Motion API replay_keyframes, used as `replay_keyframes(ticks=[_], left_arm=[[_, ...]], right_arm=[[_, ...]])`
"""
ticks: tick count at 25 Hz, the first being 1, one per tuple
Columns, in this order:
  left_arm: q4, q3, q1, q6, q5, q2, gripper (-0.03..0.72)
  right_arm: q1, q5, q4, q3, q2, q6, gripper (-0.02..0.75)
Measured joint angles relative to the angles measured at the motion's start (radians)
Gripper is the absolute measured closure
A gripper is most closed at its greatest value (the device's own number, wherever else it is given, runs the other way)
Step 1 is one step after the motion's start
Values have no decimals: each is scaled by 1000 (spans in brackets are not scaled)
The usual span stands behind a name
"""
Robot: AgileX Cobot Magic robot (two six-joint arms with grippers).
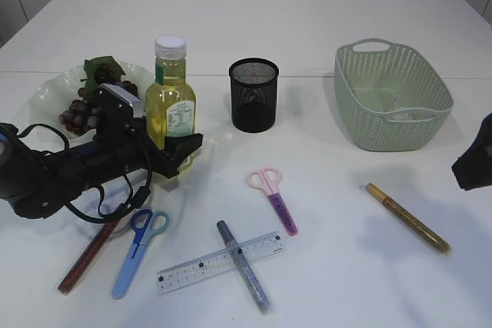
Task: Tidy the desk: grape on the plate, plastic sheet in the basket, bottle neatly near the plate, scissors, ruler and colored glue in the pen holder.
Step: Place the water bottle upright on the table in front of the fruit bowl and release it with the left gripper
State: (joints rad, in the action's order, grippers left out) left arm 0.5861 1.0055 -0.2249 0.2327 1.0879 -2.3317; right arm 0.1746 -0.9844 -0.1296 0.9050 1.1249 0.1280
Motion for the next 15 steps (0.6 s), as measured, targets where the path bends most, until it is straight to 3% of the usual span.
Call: replay_keyframes(ticks=[15], left_arm=[[-2,2,0,-4,51,21,120]], right_arm=[[0,2,0,0,7,0,155]])
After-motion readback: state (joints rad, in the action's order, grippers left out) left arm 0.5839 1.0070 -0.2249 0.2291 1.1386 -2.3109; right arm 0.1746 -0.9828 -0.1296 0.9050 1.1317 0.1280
